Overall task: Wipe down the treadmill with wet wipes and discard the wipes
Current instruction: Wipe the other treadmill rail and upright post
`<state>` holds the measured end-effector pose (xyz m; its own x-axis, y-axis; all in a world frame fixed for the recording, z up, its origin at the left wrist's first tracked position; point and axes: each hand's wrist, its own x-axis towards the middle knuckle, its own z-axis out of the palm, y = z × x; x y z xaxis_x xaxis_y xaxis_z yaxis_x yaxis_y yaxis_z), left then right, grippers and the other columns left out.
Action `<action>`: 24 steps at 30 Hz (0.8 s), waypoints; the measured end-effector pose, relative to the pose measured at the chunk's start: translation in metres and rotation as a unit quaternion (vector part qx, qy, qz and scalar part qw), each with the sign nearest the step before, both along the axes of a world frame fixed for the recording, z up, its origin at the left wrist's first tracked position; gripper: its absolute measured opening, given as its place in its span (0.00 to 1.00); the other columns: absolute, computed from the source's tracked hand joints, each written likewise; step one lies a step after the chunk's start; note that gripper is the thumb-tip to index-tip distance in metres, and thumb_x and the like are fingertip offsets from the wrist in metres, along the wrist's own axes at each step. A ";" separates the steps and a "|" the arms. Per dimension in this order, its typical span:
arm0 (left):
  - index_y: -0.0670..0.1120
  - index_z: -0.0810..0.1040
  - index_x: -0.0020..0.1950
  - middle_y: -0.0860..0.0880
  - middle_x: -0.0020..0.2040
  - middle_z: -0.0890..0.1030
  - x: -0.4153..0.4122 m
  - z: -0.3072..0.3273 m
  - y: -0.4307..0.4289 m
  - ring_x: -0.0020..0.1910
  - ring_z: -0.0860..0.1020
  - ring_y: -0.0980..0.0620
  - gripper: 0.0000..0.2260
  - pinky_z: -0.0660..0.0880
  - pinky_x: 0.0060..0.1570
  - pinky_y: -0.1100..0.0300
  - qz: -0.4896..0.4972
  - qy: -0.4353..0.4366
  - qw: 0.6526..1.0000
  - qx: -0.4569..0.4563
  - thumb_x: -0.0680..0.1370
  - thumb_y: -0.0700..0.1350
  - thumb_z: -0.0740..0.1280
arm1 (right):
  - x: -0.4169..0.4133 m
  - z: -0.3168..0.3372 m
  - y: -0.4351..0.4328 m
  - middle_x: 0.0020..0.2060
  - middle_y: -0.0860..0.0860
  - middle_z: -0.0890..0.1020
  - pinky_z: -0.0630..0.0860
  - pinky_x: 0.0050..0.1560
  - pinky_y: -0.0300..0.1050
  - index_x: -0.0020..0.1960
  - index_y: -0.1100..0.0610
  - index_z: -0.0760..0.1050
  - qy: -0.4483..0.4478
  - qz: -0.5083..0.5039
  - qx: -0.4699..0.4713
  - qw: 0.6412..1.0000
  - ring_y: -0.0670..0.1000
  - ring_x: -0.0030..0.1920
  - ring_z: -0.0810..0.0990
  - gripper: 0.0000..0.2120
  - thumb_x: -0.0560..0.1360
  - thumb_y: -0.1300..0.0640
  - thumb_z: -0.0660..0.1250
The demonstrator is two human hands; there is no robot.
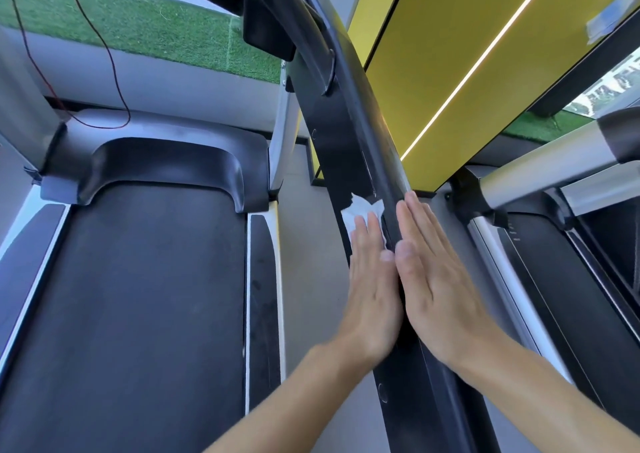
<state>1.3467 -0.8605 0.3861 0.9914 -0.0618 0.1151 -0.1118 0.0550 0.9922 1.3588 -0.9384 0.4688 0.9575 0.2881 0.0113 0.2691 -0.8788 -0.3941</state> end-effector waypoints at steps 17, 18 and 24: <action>0.53 0.37 0.80 0.59 0.79 0.36 0.078 0.031 0.024 0.76 0.34 0.65 0.23 0.39 0.78 0.54 0.042 0.058 0.997 -0.025 0.86 0.53 0.40 | 0.003 -0.003 -0.004 0.78 0.33 0.43 0.41 0.73 0.29 0.80 0.46 0.46 0.011 0.008 0.017 1.000 0.32 0.76 0.38 0.35 0.77 0.34 0.37; 0.52 0.36 0.80 0.59 0.79 0.35 0.064 0.027 0.020 0.76 0.33 0.65 0.24 0.38 0.78 0.54 0.035 0.032 0.999 -0.011 0.86 0.52 0.41 | 0.002 -0.003 -0.004 0.78 0.33 0.44 0.41 0.73 0.31 0.80 0.46 0.46 0.012 0.007 0.018 1.000 0.32 0.76 0.38 0.35 0.77 0.34 0.37; 0.57 0.34 0.79 0.63 0.77 0.31 0.009 0.002 0.000 0.74 0.31 0.67 0.24 0.39 0.78 0.53 -0.005 0.075 0.997 -0.017 0.85 0.56 0.40 | 0.002 -0.002 -0.004 0.79 0.34 0.44 0.42 0.75 0.34 0.81 0.47 0.46 0.006 0.006 0.027 1.000 0.33 0.76 0.39 0.35 0.77 0.34 0.38</action>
